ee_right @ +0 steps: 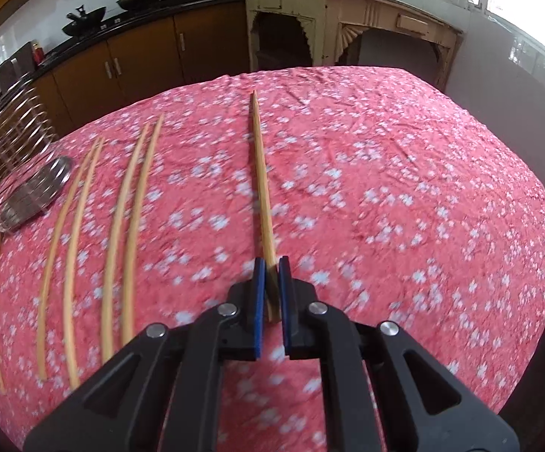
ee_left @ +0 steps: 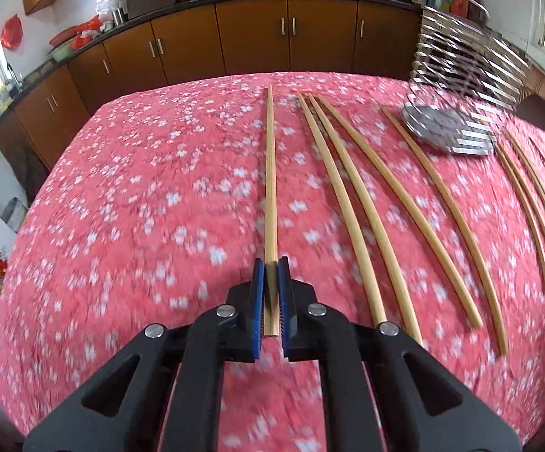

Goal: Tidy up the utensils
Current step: 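Close the right gripper on a wooden chopstick while the left gripper grasps another chopstick, then lift both held chopsticks upright and carry them over the wire holder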

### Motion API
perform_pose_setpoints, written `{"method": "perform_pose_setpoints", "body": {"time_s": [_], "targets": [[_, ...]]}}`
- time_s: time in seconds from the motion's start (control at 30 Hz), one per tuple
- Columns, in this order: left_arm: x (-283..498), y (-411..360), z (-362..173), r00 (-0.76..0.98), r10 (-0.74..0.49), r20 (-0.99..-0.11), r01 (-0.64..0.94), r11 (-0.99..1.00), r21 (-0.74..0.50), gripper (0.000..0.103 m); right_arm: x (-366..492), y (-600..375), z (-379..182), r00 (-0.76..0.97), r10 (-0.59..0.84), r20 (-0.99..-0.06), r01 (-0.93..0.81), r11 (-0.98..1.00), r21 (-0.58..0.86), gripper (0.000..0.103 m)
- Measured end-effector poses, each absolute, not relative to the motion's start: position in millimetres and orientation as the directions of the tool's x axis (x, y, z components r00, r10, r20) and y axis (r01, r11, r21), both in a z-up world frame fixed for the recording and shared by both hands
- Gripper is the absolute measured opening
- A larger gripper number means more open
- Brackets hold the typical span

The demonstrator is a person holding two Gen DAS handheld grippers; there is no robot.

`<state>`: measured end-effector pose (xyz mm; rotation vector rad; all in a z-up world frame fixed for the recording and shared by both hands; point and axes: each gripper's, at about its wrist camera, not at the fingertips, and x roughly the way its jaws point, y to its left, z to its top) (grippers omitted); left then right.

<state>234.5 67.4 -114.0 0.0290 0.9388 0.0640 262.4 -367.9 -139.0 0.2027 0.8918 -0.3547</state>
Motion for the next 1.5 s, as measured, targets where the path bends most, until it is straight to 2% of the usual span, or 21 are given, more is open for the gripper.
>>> {"method": "perform_pose_setpoints", "body": {"time_s": [0.33,0.53,0.63,0.7,0.73,0.77,0.87,1.07,1.33,1.5], "targets": [[240,74,-118,0.627,0.063,-0.777,-0.024,0.998,0.061,0.009,271,-391,-143,0.583,-0.266,-0.768,0.428,0.904,0.012,0.010],[224,64,-120,0.628,0.069,-0.775,-0.021,0.997,0.071,0.022,264,-388,-143,0.582,-0.268,-0.767,0.431,0.902,0.012,0.011],[219,62,-121,0.628,0.073,-0.775,-0.026,0.997,0.072,0.022,262,-385,-142,0.581,-0.273,-0.767,0.433,0.901,0.007,0.012],[218,62,-121,0.627,0.073,-0.776,-0.026,0.997,0.073,0.022,262,-385,-142,0.582,-0.270,-0.767,0.431,0.902,0.009,0.010],[218,62,-121,0.627,0.070,-0.776,-0.024,0.997,0.071,0.019,262,-385,-142,0.583,-0.268,-0.767,0.428,0.904,0.010,0.009],[217,61,-121,0.628,0.056,-0.776,-0.012,0.998,0.063,0.007,262,-385,-142,0.584,-0.267,-0.767,0.428,0.904,0.011,0.009],[216,61,-120,0.628,0.057,-0.776,-0.004,0.998,0.070,0.007,257,-385,-138,0.606,-0.255,-0.754,0.418,0.908,0.030,0.008],[186,64,-98,0.690,0.034,-0.723,0.026,0.997,0.071,0.007,229,-372,-107,0.708,-0.298,-0.641,0.391,0.920,0.003,0.008],[158,71,-33,0.833,-0.003,-0.553,0.022,0.999,0.028,0.007,202,-359,-42,0.831,-0.326,-0.450,0.365,0.931,0.001,0.008],[160,78,-3,0.880,-0.013,-0.474,0.007,1.000,-0.015,0.007,201,-361,-6,0.874,-0.318,-0.367,0.348,0.937,0.015,0.008]]}}
